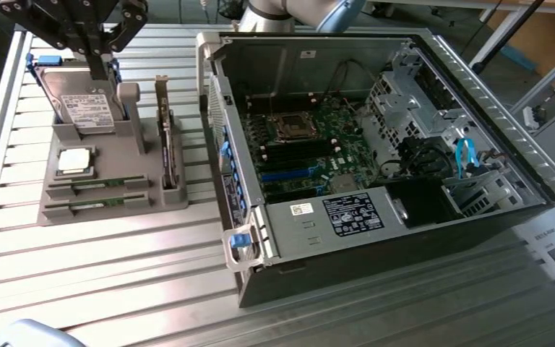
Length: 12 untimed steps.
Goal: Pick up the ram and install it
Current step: 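Reach for the ram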
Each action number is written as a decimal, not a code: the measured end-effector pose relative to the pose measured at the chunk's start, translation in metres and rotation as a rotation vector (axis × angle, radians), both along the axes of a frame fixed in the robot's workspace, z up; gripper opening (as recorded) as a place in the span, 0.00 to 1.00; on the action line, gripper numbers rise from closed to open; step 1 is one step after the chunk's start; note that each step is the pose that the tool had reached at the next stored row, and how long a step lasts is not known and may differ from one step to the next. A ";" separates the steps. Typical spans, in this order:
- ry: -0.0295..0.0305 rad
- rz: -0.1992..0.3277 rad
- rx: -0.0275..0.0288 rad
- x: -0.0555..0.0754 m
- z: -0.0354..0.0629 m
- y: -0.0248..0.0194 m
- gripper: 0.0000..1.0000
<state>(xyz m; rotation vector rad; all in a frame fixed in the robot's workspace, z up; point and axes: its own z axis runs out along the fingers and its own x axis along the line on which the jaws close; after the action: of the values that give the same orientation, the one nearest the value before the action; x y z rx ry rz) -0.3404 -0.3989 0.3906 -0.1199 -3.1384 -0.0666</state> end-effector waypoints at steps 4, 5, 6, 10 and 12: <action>0.0054 0.000 0.0000 -0.009 -0.0003 0.0000 0.10; 0.0072 0.000 0.0000 -0.012 -0.0004 0.0000 0.10; 0.0093 0.000 0.0000 -0.015 -0.0004 0.0000 0.10; 0.0136 0.000 -0.0001 -0.021 -0.0005 0.0000 0.10; 0.0137 0.000 0.0000 -0.021 -0.0005 0.0000 0.10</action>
<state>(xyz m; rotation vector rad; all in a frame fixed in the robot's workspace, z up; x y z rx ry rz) -0.3616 -0.3989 0.3901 -0.1196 -3.1248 -0.0655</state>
